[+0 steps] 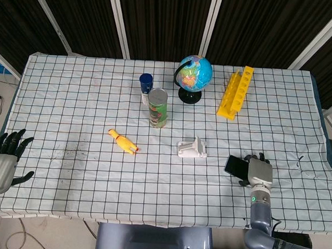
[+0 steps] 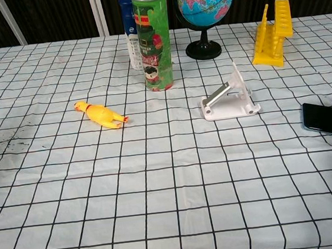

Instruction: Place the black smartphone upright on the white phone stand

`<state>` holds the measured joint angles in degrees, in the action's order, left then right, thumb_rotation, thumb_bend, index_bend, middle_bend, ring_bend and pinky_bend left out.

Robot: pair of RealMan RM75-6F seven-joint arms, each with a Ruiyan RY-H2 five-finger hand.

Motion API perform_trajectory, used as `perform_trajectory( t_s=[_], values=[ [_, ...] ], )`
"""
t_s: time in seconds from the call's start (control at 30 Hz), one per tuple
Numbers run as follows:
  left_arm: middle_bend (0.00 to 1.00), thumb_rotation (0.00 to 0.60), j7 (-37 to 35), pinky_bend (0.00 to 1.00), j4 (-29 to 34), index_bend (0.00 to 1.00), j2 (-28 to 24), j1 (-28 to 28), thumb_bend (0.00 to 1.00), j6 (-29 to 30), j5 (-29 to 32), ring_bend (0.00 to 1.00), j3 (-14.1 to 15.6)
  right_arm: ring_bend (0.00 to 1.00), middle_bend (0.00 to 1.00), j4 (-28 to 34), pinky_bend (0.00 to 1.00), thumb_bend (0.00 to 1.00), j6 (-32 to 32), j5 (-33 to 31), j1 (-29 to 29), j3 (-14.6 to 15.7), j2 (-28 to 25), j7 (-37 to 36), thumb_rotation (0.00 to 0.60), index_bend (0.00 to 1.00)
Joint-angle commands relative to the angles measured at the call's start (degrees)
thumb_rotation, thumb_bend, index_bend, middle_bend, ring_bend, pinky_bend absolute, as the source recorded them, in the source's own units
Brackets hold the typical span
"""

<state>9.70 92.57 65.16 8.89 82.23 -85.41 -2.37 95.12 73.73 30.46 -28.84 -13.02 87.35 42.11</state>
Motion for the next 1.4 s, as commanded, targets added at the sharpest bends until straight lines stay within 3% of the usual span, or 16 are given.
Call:
perform_trajectory(
  t_s=[0.03,0.57,0.77,1.03,1.4],
  values=[
    [0.0,0.6,-0.01,0.0,-0.04,0.14,0.01,0.0,0.1,0.0,-0.01,0.0,0.01,0.06,0.26,0.0,0.18,0.29,0.03,-0.12,-0.16,-0.21,-0.03,-0.18,0.6,0.32],
    [0.0,0.6,-0.07,0.0,0.01,0.14,-0.02,0.03,0.1,-0.05,0.03,0.0,-0.01,0.06,0.27,-1.42,0.18,0.3,-0.56,-2.38,-1.32,0.08,0.65,0.75,0.6,0.33],
    [0.0,0.6,-0.07,0.0,-0.02,0.14,-0.03,0.02,0.1,-0.03,0.0,0.0,0.01,0.12,0.38,-2.42,0.18,0.3,-0.64,-2.5,-1.42,0.27,1.0,0.49,0.6,0.42],
    [0.0,0.6,0.04,0.0,0.01,0.14,0.0,0.02,0.1,-0.03,0.05,0.0,-0.01,0.24,0.59,-3.13,0.18,0.34,-0.36,-0.47,-1.17,0.48,0.97,-1.05,0.6,0.67],
    [0.0,0.6,0.15,0.0,0.04,0.14,0.02,0.01,0.1,0.01,0.07,0.0,-0.01,0.41,0.67,-3.0,0.18,0.38,1.02,3.2,-0.37,1.11,0.79,-2.92,0.6,0.73]
  ],
)
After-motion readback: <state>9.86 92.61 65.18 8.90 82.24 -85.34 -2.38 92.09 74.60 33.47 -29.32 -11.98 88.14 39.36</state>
